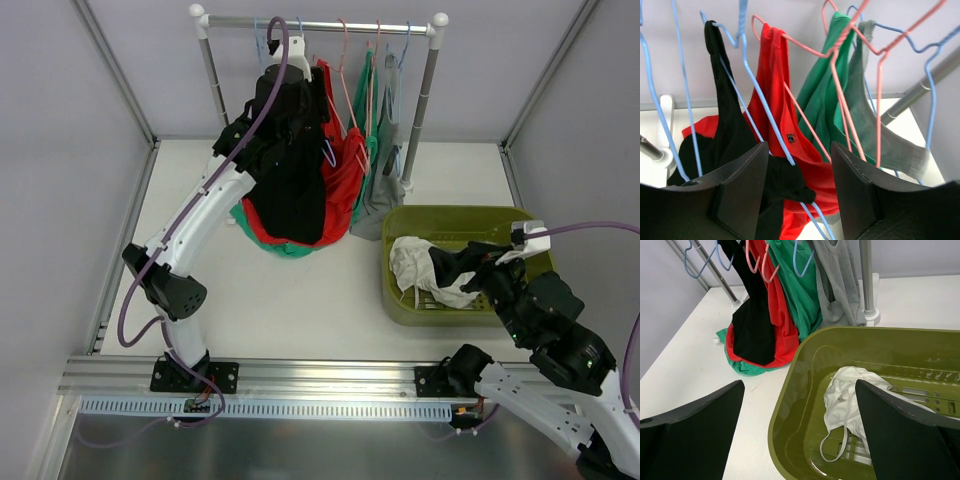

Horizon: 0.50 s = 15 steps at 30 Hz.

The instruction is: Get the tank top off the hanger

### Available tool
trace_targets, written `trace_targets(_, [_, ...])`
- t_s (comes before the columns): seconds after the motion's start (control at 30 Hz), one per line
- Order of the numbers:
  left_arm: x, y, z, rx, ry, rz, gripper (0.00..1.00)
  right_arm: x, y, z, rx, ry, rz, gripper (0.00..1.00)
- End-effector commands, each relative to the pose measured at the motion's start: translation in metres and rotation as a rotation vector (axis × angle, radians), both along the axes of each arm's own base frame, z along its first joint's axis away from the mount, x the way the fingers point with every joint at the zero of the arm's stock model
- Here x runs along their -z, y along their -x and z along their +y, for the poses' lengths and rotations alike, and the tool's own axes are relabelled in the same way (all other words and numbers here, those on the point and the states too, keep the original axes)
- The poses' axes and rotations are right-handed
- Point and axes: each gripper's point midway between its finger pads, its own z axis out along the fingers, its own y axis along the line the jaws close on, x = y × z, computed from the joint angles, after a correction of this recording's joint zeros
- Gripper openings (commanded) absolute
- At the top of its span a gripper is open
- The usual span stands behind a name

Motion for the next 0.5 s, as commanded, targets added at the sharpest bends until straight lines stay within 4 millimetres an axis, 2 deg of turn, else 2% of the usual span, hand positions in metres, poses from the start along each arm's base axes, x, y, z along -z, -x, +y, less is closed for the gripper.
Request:
trace_targets(0.0, [-0.018, -0.01, 0.008, -0.01, 0.024, -0.046, 0.54, -0.013, 0.003, 0.004, -0.023, -0.074, -0.037, 1.0])
trace_targets(0.2, [0.012, -0.029, -0.001, -0.019, -0.02, -0.003, 0.49, -0.012, 0.004, 0.007, -0.04, -0.084, -0.037, 0.99])
trace_targets(0.27, [0.018, -0.03, -0.003, -0.016, -0.024, 0.009, 0.44, -0.011, 0.004, 0.009, -0.046, -0.082, -0.035, 1.0])
trace_targets(0.3, [0.018, -0.029, -0.001, -0.023, -0.02, 0.01, 0.37, -0.01, 0.004, 0.01, -0.05, -0.082, -0.033, 1.0])
trace_targets(0.4, [0.01, -0.026, 0.003, -0.035, -0.008, -0.001, 0.31, -0.008, 0.003, 0.011, -0.05, -0.076, -0.029, 1.0])
trace_targets(0.47, [-0.001, -0.022, 0.009, -0.048, 0.001, -0.022, 0.23, -0.005, 0.001, 0.014, -0.053, -0.074, -0.023, 1.0])
